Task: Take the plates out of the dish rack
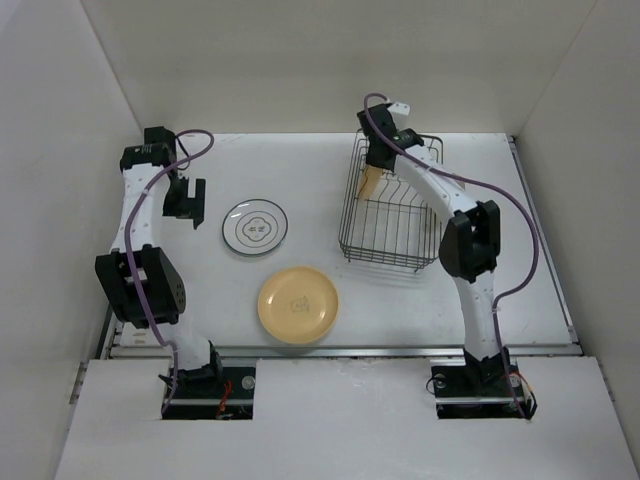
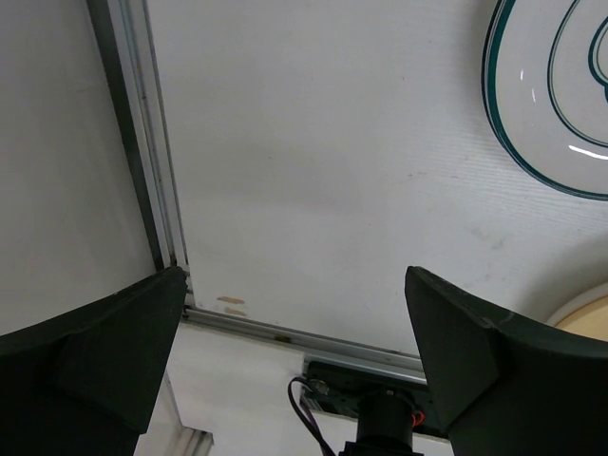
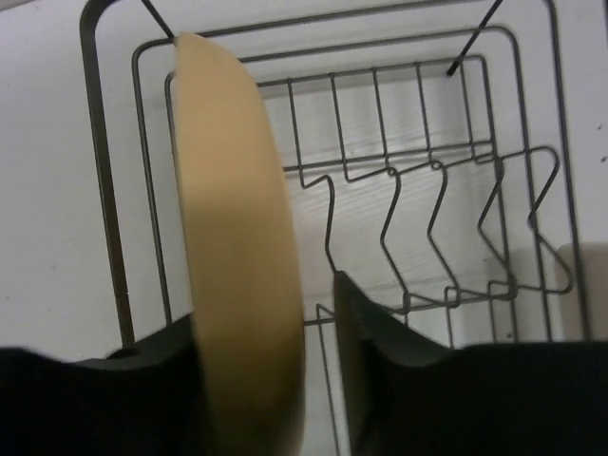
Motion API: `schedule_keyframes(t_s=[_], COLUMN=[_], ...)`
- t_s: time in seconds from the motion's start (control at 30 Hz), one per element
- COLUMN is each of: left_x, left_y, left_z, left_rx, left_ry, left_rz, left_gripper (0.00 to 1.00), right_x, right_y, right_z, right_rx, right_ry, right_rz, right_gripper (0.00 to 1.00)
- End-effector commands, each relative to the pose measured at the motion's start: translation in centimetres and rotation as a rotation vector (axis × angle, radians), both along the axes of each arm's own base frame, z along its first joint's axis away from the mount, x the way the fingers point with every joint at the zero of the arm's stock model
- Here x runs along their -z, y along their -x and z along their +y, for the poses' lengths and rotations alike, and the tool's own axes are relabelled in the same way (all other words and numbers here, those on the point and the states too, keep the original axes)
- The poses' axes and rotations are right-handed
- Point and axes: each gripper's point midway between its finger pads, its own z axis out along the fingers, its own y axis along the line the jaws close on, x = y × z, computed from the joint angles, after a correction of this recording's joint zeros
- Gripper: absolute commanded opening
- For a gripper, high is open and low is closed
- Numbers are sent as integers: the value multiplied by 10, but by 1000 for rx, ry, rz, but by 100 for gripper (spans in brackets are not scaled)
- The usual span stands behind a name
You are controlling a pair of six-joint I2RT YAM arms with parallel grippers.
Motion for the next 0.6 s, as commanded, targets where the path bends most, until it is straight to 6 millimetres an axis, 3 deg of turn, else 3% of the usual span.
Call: schedule_keyframes(t_s=[0.0,0.03,0.07,0.17,0.37,0.43,0.53,0.57], left_x=[-14,-14,-10,-10,-9,-9,-9,-9], left_y=[4,4,3,2,-1,-1,2,2], left_z=[6,6,4,2,1,1,1,1], left_rx=[2,2,7,10,13,13,13,13], left_ry=[-46,-46,-31,-20,-11,-11,-10,-10], left_rz=[-40,-40,-31,-25,-27,-27,-17,-17], left_gripper=[100,100,100,100,100,100,100,100], right_x=[-76,-82,-88,-114,-156,-173,-192,-189], right_y=[1,4,6,18,40,50,59,54], right_z=[-1,0,-1,-3,-13,-26,-31,-12], right_rx=[-8,-27,-26,-14,104,190,184,49], right_ry=[-24,13,37,131,404,494,455,374], right_rz=[-168,-180,-196,-250,-337,-362,-394,-400], right_gripper=[39,32,19,0,0,0,0,0])
